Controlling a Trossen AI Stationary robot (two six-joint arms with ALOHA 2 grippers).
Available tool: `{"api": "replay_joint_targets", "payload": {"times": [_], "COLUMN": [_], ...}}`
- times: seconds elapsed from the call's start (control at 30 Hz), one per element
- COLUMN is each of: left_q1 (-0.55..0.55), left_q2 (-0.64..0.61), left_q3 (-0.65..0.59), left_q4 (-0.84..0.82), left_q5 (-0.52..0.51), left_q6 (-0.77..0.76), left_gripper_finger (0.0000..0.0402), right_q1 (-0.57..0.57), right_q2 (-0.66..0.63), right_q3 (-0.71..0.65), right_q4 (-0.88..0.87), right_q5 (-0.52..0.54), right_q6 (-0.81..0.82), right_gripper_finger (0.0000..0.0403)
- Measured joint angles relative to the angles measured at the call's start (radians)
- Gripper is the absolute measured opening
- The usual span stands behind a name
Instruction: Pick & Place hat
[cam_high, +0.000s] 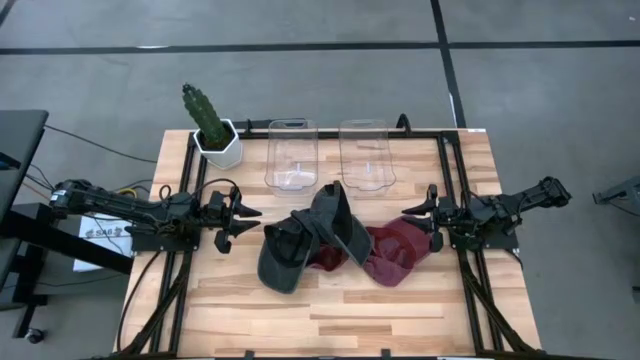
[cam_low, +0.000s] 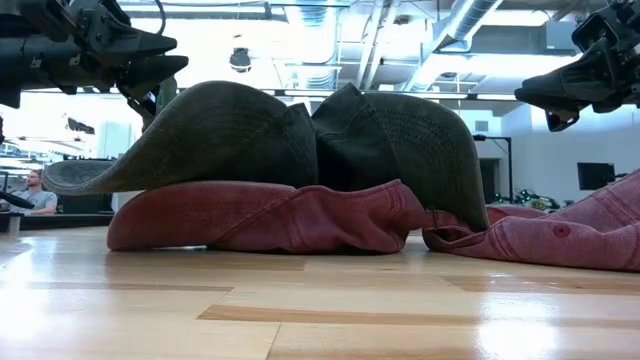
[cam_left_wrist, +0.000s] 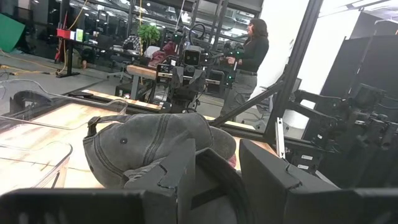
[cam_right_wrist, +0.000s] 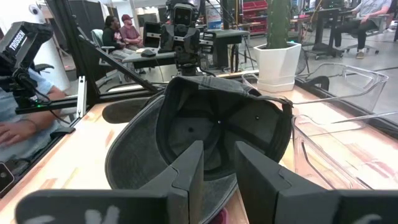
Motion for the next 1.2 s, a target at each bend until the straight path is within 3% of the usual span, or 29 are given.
{"api": "replay_joint_targets", "payload": {"times": [0.87, 1.2], "left_q1": [0.0, 0.0], "left_q2": [0.0, 0.0], "left_q3": [0.0, 0.0], "left_q4": [0.0, 0.039], "left_q5": [0.0, 0.0], "left_q6": [0.0, 0.0], "left_gripper_finger": [0.0122, 0.0122], "right_q1": [0.0, -0.001], "right_q2": [0.0, 0.0], "right_q3": [0.0, -0.006], "right_q4": [0.006, 0.27], "right_q5": [0.0, 0.001], "right_q6": [0.0, 0.033], "right_gripper_finger": [0.0082, 0.0082]}}
